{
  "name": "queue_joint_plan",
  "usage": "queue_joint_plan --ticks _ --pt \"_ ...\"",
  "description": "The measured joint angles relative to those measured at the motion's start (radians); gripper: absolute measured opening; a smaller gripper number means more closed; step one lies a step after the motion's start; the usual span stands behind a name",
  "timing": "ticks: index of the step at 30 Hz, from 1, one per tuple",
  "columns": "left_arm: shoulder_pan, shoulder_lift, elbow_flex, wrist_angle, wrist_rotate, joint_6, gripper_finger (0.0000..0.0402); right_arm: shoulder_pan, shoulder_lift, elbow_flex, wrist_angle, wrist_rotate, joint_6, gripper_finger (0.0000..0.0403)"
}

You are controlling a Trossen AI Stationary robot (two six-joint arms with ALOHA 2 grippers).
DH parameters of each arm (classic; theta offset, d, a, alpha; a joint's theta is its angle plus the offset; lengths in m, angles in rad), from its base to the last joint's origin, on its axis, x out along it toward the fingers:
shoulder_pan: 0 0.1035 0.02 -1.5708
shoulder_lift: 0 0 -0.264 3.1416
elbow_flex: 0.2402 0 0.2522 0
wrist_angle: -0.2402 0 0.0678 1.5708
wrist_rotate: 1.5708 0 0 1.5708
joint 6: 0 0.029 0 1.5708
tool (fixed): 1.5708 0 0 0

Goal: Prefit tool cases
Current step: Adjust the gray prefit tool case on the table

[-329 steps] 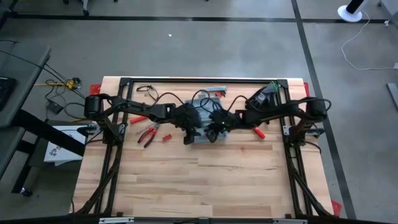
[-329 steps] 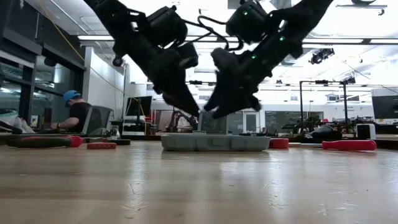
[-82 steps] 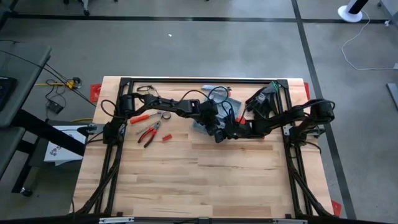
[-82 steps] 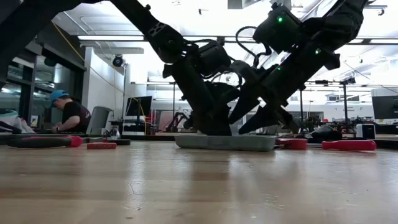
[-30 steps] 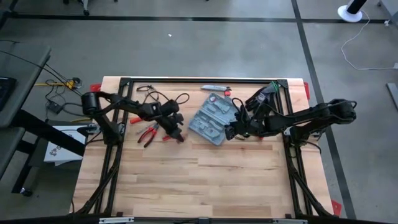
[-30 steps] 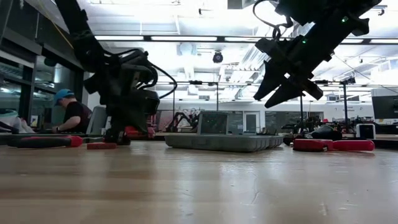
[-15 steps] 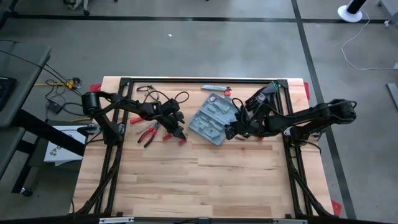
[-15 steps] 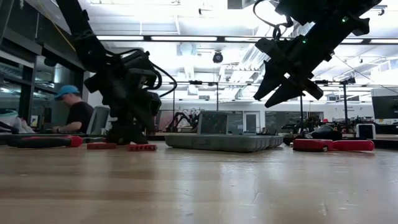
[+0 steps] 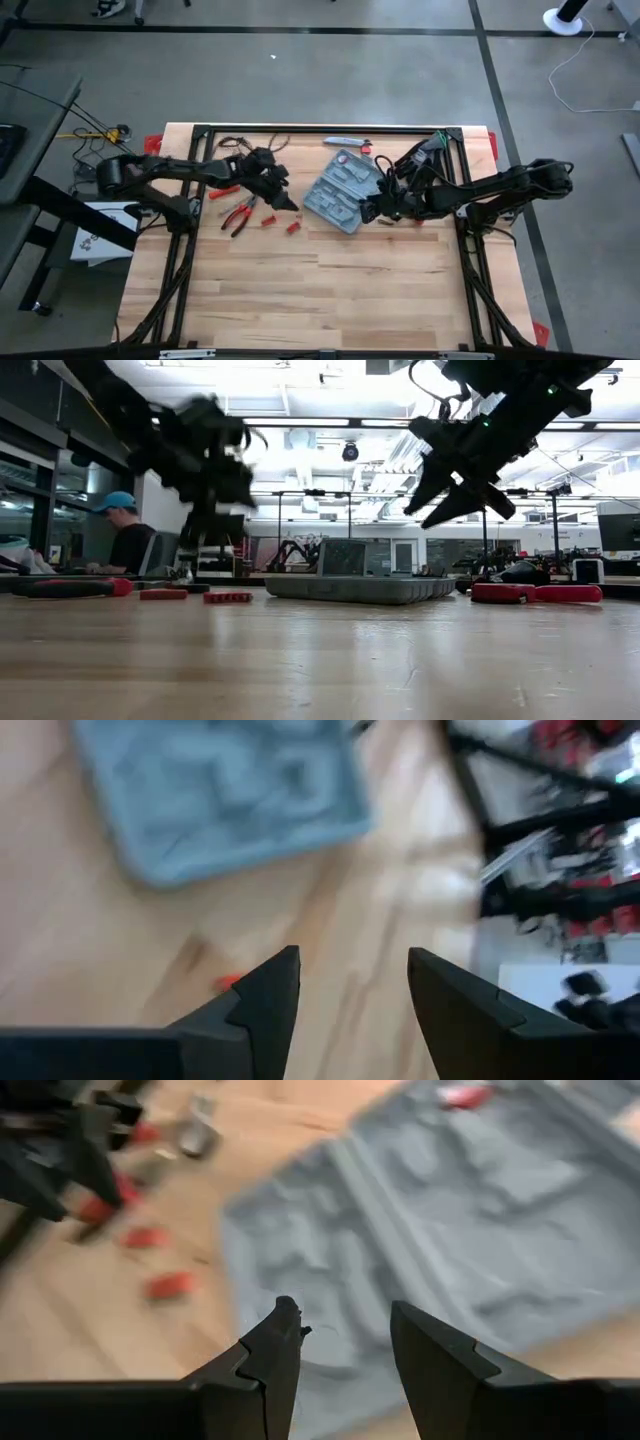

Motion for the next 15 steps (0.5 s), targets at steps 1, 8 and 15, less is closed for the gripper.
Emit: queue_joint_plan --ticks 1,8,15 --pt "0.0 -0.037 0.0 -0.002 -0.005 -0.013 0.0179 0.0 -0.003 0.0 0.043 -0.016 0.0 0.0149" --pt "0.001 -0.332 0.0 0.012 -0.025 -0.14 0.0179 0.0 -0.14 0.0 0.421 -0.154 -0.037 0.0149" --pt "0.037 -0.632 0.002 0.016 -0.172 -0.274 0.0179 0.0 -0.448 0.0 0.378 -0.164 -0.078 0.0149"
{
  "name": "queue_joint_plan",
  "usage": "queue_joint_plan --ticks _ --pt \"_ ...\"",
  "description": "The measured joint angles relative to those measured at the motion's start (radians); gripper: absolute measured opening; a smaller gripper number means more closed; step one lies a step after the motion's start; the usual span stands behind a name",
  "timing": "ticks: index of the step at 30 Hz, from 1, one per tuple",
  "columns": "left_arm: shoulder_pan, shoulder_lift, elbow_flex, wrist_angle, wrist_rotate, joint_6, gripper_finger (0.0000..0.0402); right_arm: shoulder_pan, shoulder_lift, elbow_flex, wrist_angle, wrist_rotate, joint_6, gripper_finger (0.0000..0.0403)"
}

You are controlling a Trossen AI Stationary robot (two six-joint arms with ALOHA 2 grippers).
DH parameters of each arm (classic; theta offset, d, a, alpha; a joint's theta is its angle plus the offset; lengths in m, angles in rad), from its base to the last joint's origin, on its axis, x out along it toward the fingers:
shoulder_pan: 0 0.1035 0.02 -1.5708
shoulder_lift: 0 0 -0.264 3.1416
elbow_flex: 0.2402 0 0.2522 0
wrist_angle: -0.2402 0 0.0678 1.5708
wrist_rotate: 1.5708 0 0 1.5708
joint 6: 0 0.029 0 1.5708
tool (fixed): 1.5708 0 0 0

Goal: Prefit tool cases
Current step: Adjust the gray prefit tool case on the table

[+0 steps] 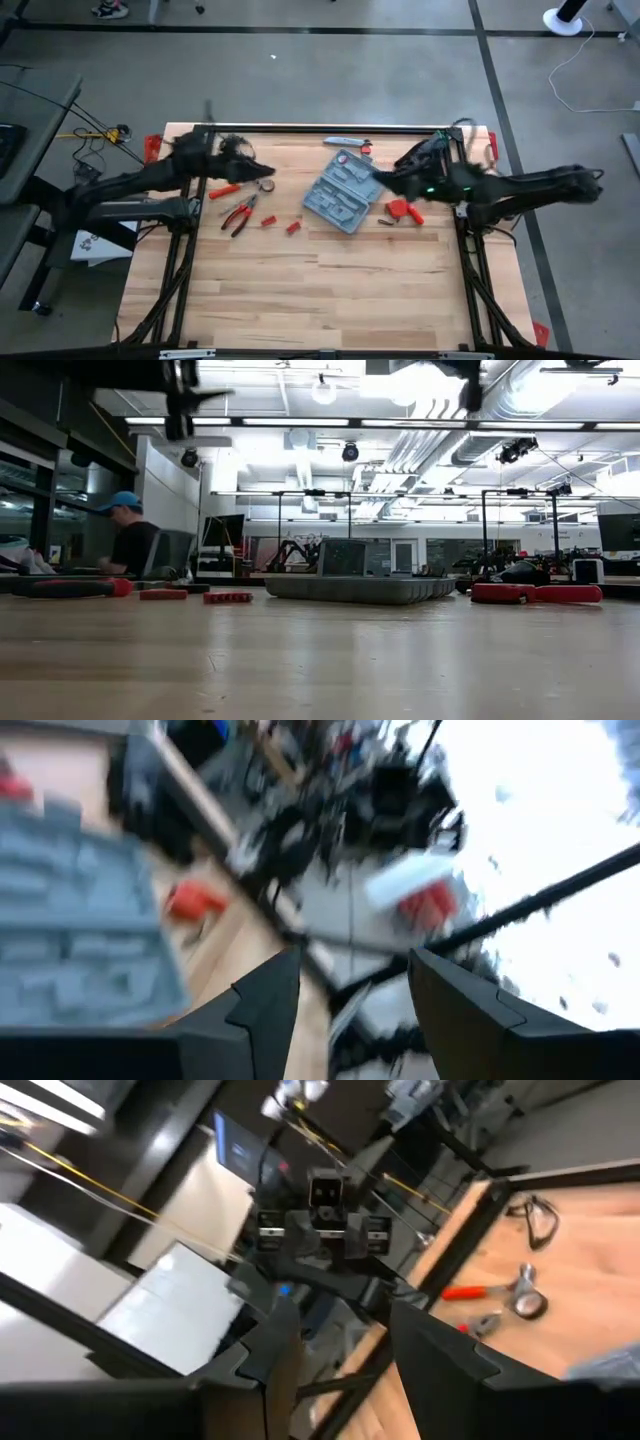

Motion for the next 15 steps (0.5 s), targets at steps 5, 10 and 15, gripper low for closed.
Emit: queue_joint_plan --ticks 5,10,15 --pt "0.035 -0.153 0.0 -0.024 -0.056 -0.071 0.0179 0.001 -0.19 0.0 -0.152 -0.001 0.0 0.0149" --pt "0.045 -0.298 0.0 -0.2 -0.089 -0.096 0.0179 0.03 -0.352 0.0 -0.357 -0.011 0.013 0.0149" --pt "0.045 -0.477 0.0 -0.478 -0.231 -0.087 0.0179 0.056 -0.494 0.0 -0.525 0.038 0.038 0.0149"
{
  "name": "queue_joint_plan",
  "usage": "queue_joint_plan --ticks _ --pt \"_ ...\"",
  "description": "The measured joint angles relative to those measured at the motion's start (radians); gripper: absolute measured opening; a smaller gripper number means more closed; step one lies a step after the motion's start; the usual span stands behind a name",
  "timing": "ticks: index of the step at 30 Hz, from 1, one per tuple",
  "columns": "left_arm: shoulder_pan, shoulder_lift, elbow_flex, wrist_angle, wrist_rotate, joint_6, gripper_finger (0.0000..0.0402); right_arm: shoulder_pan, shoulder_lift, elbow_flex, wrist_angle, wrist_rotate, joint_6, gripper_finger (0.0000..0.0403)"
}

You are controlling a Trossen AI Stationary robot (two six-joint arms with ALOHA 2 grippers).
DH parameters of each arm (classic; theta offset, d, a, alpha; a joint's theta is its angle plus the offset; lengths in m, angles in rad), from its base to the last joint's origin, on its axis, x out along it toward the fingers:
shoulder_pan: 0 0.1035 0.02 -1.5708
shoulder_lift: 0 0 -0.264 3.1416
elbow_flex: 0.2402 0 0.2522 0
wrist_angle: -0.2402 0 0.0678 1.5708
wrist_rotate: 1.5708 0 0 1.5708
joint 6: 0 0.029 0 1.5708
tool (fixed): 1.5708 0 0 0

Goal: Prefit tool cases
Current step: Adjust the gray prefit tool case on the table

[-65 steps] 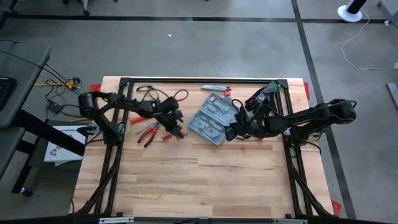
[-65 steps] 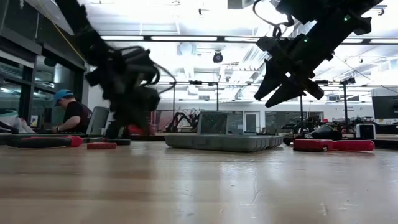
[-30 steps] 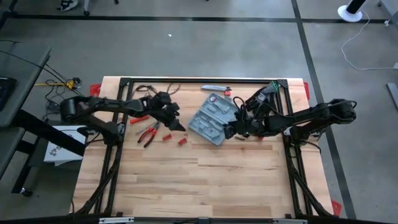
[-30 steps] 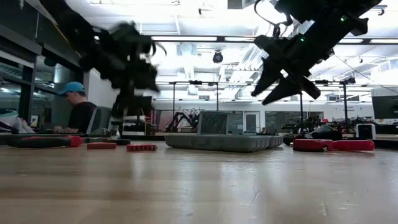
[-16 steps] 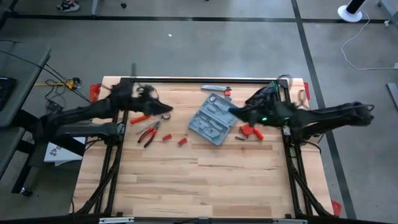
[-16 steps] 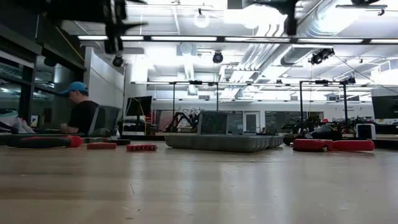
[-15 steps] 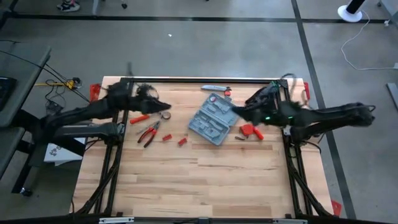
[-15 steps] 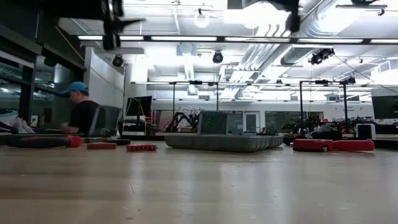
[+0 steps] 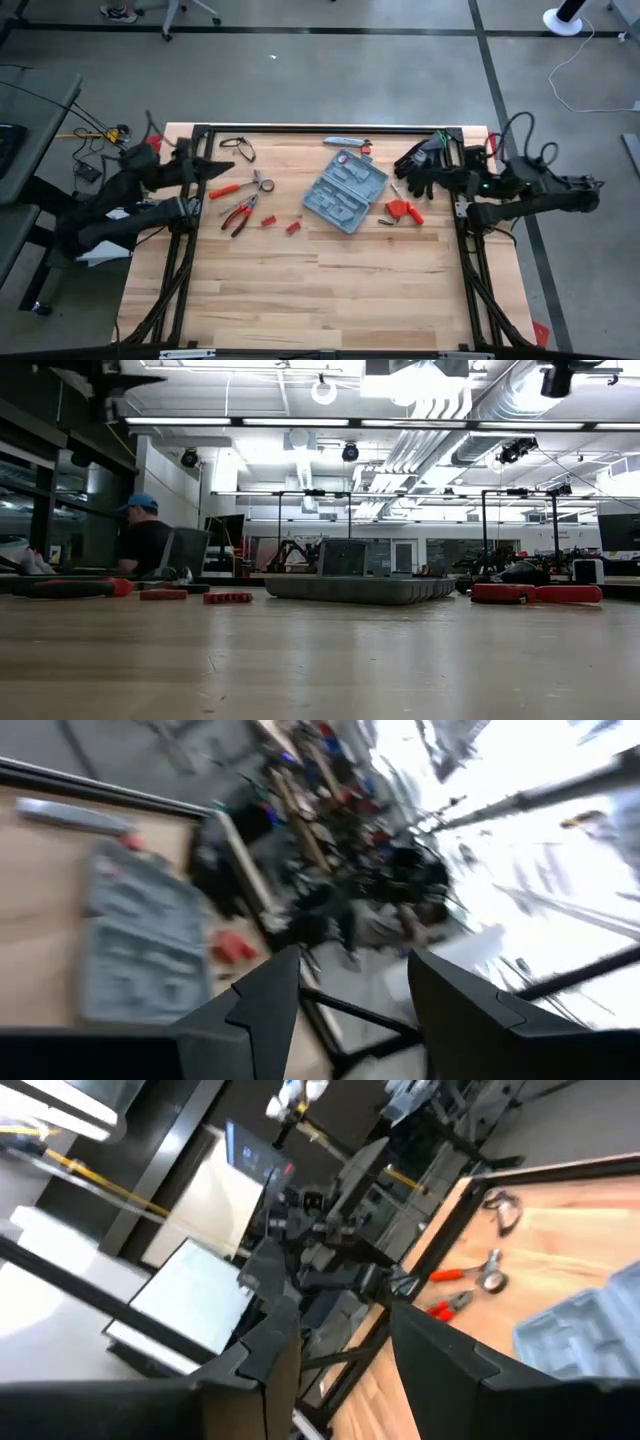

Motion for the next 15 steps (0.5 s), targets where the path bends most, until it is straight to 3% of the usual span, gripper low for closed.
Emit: queue_joint_plan --ticks 8,15 --pt "0.0 -0.198 0.0 -0.251 -0.146 -0.004 0.0179 0.008 -0.14 -0.146 -0.036 0.049 0.096 0.0149" --pt "0.0 -0.225 0.001 -0.257 -0.181 -0.003 0.0179 0.008 -0.159 -0.402 0.38 0.049 0.15 0.0149"
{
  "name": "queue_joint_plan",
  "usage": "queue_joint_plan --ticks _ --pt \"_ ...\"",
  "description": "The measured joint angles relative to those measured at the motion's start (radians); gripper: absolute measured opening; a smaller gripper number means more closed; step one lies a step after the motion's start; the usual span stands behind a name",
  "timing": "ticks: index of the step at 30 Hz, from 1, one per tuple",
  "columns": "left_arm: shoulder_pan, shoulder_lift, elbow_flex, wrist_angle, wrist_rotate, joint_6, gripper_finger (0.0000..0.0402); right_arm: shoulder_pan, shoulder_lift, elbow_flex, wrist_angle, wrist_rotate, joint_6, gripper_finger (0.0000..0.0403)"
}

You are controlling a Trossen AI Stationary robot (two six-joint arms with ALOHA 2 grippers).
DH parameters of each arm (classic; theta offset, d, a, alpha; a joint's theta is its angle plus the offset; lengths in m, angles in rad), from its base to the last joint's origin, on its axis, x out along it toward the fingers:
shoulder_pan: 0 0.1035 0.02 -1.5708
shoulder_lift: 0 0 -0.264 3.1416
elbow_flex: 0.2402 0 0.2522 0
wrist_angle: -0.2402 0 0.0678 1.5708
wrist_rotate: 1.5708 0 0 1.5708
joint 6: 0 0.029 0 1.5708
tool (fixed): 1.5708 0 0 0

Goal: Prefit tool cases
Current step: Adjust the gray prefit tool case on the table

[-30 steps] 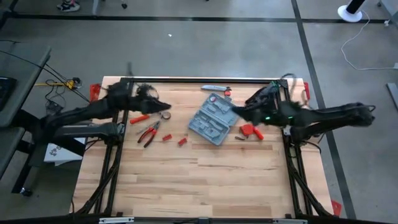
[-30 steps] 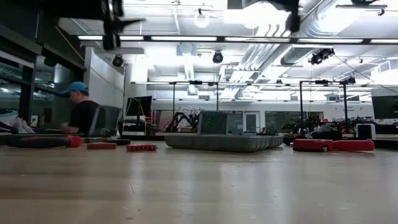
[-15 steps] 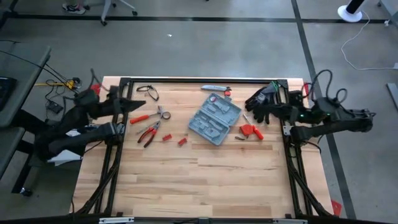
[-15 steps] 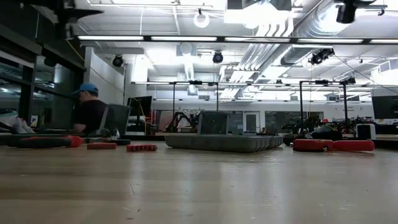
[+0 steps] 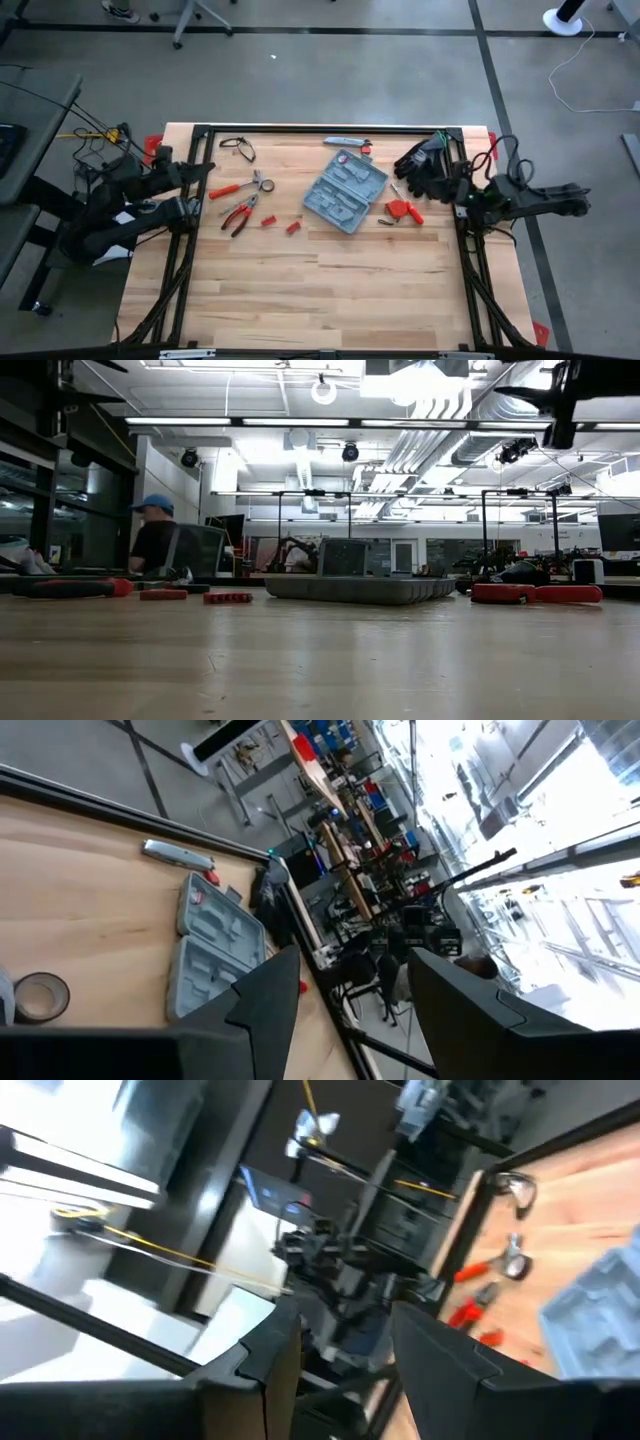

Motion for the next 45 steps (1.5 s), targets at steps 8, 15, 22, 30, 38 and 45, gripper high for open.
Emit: queue_joint_plan --ticks 8,15,22,30,38,45 --pt "0.0 0.002 0.0 -0.003 -0.035 0.017 0.0179 0.0 0.009 -0.1 0.085 0.008 0.082 0.0149" --pt "0.0 0.002 0.0 -0.002 -0.057 0.018 0.0179 0.0 0.008 -0.1 0.154 0.059 0.046 0.0149" --pt "0.0 0.002 0.0 -0.002 -0.057 -0.042 0.0179 -0.001 0.008 -0.1 0.173 0.074 0.067 0.0149" --pt "0.0 0.002 0.0 -0.002 -0.049 -0.105 0.0179 -0.01 0.008 -0.1 0.181 0.079 0.067 0.0149" --pt "0.0 0.002 0.0 -0.002 -0.048 -0.018 0.0179 -0.01 0.008 -0.1 0.192 0.084 0.075 0.0149" --pt "0.0 0.002 0.0 -0.003 -0.047 0.009 0.0179 -0.014 0.008 -0.1 0.192 0.087 0.136 0.0149"
